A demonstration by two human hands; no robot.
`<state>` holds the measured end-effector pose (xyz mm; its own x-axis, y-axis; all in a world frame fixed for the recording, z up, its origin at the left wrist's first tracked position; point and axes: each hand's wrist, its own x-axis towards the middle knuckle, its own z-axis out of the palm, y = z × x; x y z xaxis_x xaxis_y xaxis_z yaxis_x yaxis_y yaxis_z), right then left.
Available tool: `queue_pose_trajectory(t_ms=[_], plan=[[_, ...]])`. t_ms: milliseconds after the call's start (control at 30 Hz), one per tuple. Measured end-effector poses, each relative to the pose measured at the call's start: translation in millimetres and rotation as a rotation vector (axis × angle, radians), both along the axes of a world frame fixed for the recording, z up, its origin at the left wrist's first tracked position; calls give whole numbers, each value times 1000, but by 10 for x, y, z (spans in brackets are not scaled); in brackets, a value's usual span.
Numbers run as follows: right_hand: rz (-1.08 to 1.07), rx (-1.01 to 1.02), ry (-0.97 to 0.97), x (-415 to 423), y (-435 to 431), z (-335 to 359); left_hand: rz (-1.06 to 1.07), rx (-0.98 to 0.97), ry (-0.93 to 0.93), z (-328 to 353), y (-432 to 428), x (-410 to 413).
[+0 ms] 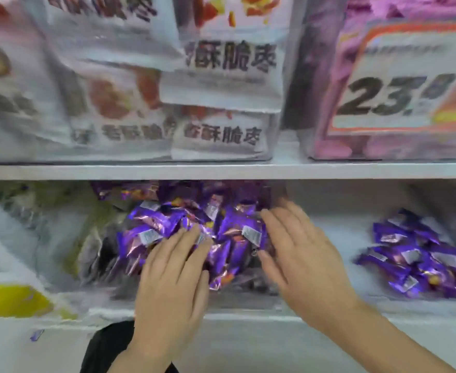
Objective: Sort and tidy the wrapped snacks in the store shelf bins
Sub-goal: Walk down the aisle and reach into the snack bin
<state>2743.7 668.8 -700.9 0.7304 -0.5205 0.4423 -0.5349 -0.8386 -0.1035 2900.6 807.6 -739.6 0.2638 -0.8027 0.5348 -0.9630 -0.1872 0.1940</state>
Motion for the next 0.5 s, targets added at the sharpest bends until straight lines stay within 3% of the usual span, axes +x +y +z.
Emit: queue_pose_trajectory(t_ms=[300,400,500], plan=[[-2,-121,11,-34,121,86,-19,-118,81,113,183,-30],[113,-137,-27,-48,351,135,38,14,19,134,305,-18],[185,-160,54,-11,508,105,16,157,-32,181,342,-32]])
